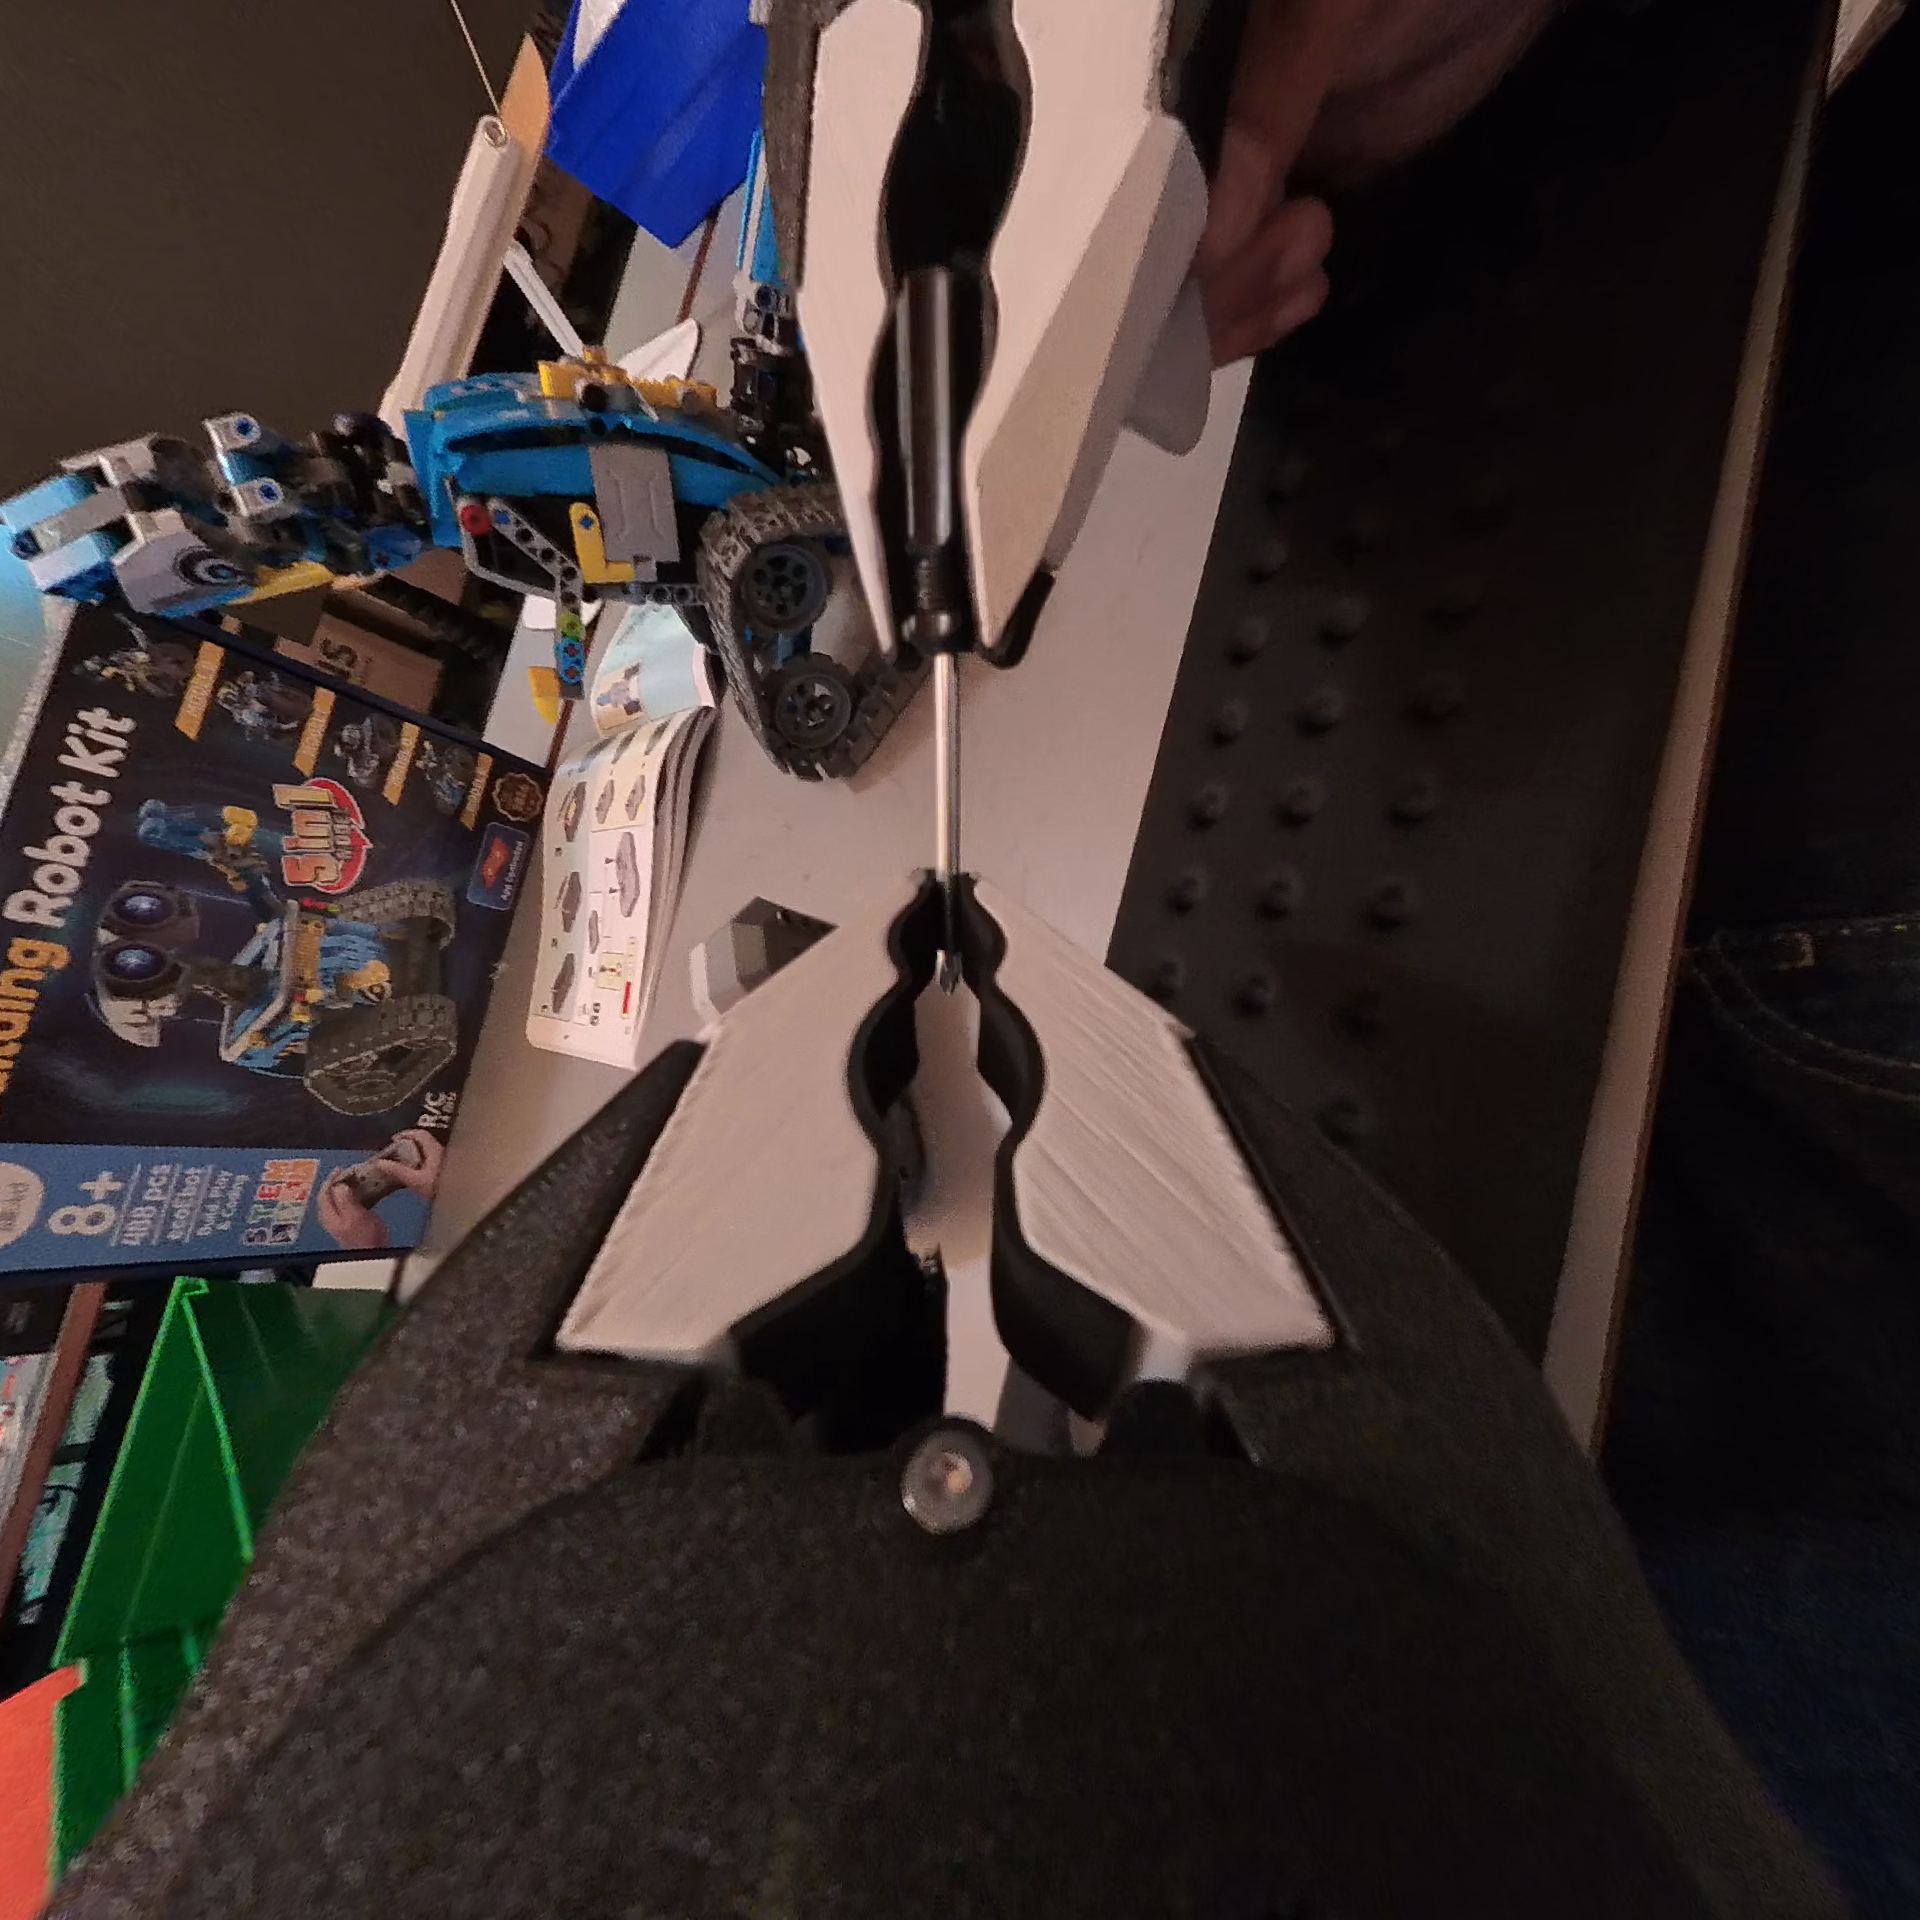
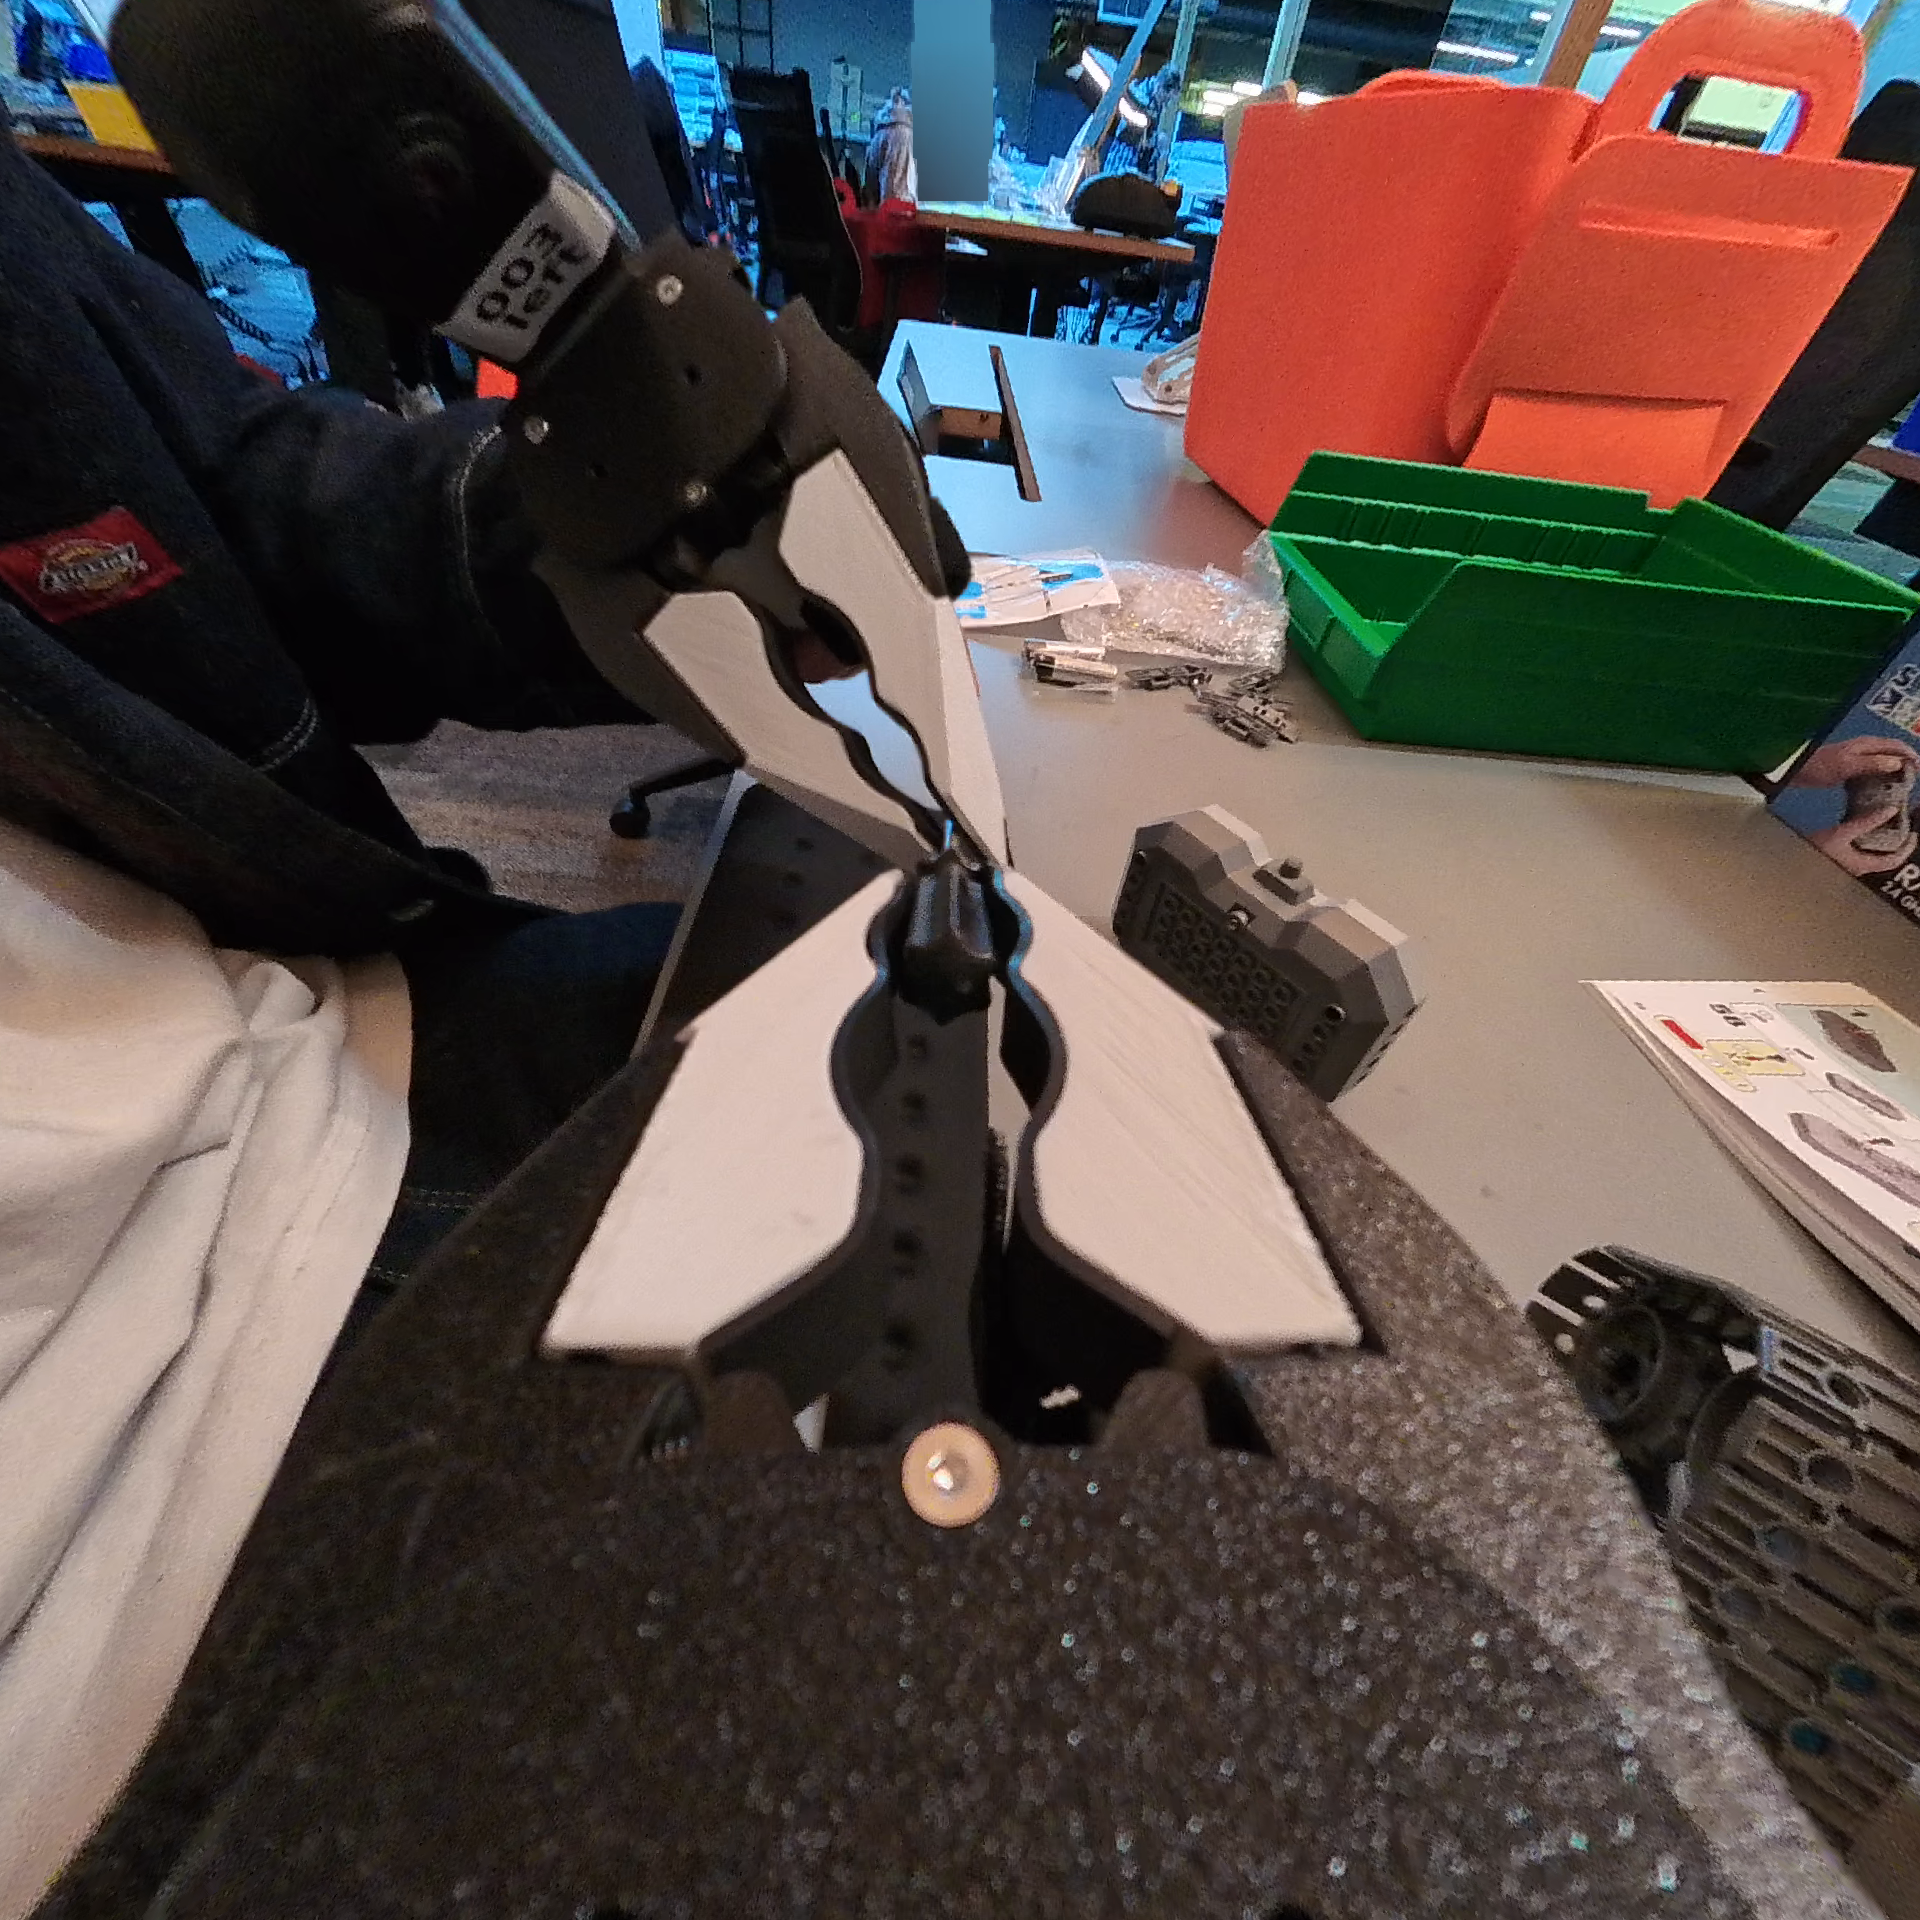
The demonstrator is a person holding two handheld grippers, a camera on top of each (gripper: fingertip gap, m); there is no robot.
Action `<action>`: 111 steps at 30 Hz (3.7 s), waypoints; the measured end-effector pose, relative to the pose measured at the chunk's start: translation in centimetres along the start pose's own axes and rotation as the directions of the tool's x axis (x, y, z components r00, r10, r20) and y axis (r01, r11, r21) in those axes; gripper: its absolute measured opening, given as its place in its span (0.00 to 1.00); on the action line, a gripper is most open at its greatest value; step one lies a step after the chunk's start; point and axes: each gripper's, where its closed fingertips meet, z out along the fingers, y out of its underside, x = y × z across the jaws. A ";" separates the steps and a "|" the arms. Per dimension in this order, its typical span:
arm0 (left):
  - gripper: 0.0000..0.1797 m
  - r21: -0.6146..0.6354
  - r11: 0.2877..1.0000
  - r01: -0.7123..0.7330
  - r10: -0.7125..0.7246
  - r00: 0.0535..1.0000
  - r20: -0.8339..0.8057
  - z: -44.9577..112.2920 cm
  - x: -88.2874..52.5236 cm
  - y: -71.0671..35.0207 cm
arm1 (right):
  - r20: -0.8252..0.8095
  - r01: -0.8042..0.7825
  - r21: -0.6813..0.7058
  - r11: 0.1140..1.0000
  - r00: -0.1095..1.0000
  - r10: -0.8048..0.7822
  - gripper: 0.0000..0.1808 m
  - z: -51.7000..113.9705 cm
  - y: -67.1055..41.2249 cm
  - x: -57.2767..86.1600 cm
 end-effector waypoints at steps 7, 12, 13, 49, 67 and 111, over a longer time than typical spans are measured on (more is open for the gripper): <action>0.39 -0.081 0.879 0.470 -0.473 0.880 -0.025 0.1 -3.5 6.6 | -0.133 -0.039 -0.006 0.999 0.990 0.038 0.06 -0.9 0.4 2.5; 0.47 -0.168 0.729 0.664 -0.683 0.723 -0.108 3.5 -3.8 11.1 | -0.263 0.116 -0.111 0.987 0.954 -0.142 0.06 -0.4 1.0 4.1; 0.48 -0.176 0.714 0.677 -0.699 0.700 -0.144 4.1 -3.6 10.9 | -0.275 0.168 -0.159 0.973 0.939 -0.207 0.06 -0.2 1.3 4.5; 0.25 0.341 0.299 0.891 -0.885 0.392 -0.249 8.9 -18.6 10.1 | -0.561 0.271 -0.319 0.908 0.718 -0.411 0.06 5.1 -2.7 17.4; 0.25 0.332 0.341 0.879 -0.866 0.431 -0.252 9.0 -18.0 9.3 | -0.563 0.283 -0.336 0.898 0.704 -0.433 0.06 5.0 -2.7 17.6; 0.25 0.410 0.428 0.805 -0.853 0.510 -0.110 8.3 -18.8 9.2 | -0.613 0.092 -0.119 0.989 0.776 -0.147 0.06 4.9 -3.3 17.8</action>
